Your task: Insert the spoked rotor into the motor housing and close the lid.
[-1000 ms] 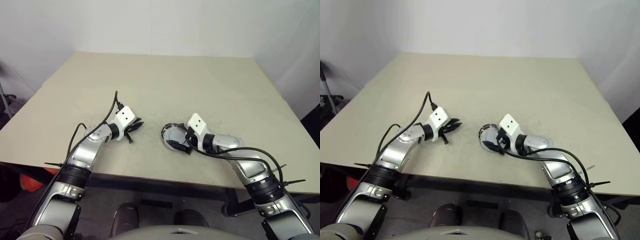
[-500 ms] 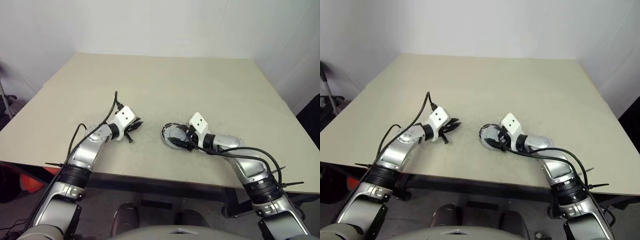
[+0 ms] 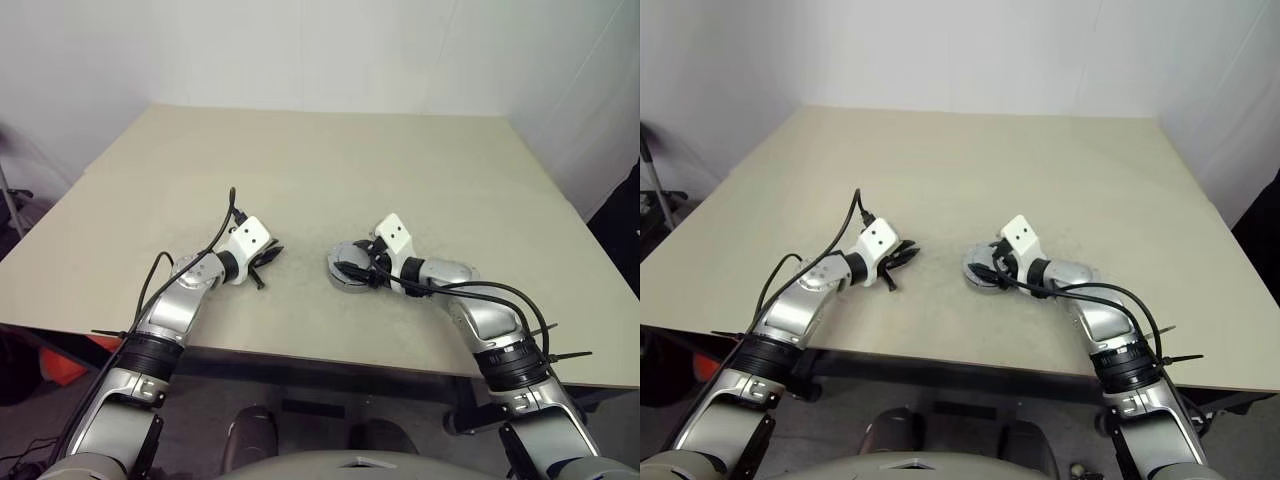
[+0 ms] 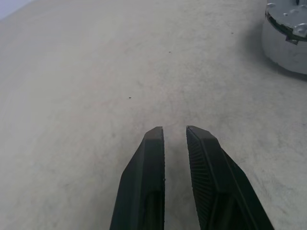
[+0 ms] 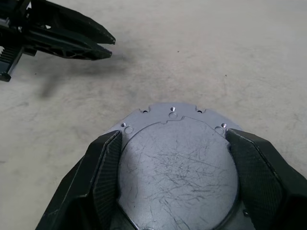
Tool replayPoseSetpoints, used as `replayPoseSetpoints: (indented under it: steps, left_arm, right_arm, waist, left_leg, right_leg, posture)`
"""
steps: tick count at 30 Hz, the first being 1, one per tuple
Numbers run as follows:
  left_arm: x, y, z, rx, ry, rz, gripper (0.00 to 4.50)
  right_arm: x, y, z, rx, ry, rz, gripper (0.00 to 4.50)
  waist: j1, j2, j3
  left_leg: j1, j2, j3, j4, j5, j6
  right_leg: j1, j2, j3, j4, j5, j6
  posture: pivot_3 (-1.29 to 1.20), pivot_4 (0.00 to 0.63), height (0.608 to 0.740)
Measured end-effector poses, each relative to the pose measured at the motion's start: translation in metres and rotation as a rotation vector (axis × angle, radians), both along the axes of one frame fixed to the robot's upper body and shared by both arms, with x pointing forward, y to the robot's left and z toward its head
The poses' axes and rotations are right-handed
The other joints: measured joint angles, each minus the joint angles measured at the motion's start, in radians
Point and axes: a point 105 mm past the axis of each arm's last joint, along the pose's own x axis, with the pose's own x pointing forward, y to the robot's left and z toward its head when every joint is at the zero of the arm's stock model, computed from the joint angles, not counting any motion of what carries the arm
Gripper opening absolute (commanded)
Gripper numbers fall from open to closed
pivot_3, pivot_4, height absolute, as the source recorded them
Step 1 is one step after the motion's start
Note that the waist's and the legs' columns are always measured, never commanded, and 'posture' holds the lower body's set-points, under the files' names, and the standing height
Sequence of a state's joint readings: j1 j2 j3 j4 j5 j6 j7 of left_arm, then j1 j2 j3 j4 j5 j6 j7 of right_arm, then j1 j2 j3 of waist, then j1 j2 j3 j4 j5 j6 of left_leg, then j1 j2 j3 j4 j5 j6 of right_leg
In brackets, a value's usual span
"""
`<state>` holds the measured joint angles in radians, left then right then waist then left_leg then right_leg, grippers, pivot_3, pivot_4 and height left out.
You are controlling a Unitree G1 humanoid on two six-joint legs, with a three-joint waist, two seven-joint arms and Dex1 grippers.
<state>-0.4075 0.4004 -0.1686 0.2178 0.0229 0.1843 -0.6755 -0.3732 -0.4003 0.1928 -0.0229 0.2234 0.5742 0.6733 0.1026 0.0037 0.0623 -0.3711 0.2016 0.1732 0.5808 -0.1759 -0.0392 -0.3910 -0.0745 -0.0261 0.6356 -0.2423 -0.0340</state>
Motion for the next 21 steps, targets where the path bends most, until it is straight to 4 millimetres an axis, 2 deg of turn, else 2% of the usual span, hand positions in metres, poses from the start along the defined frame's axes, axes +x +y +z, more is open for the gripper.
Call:
replayPoseSetpoints:
  steps: [21]
  left_arm:
    - [-0.0007,0.0025,-0.0023,0.009,0.005,0.008,0.83]
  right_arm:
    - [0.0004,-0.0030,-0.0072,-0.015,-0.013,0.010,3.00]
  waist:
    - [0.000,-0.002,-0.002]
  left_leg:
    - [0.005,0.000,0.000,0.000,0.000,0.000]
  right_leg:
    - [0.004,0.000,0.000,0.000,0.000,0.000]
  posture:
    - [0.00,0.000,0.740]
